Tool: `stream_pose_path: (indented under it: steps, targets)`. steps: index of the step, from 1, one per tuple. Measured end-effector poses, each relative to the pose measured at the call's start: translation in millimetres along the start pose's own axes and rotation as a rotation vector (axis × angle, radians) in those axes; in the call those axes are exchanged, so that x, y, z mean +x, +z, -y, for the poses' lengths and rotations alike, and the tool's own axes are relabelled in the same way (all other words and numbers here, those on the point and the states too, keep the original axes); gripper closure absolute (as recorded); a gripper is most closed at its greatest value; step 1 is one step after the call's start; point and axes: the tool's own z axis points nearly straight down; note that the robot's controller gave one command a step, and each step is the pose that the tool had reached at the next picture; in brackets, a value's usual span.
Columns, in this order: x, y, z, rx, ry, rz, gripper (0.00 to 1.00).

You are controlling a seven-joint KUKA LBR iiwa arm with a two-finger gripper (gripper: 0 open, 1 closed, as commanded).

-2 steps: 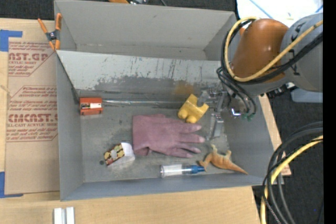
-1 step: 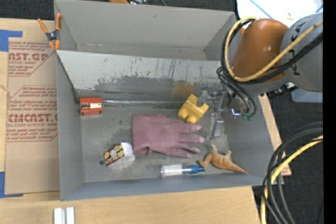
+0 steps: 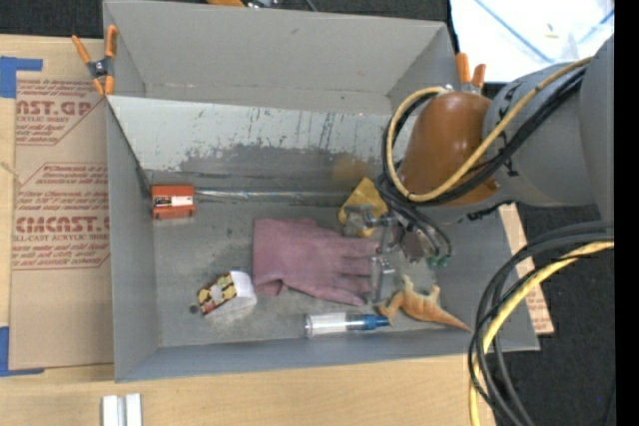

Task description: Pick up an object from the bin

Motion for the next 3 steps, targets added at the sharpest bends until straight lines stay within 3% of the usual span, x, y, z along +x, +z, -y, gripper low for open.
stream_pose_path:
  steps: [1, 2, 3]
  targets:
    - [10.4, -3, 13, 0.008, -0.012, 0.026, 0.0]
    - [-7.9, -5, 18, 0.002, -0.031, 0.012, 1.0]
    - [-7.9, -5, 18, 0.002, -0.031, 0.012, 1.0]
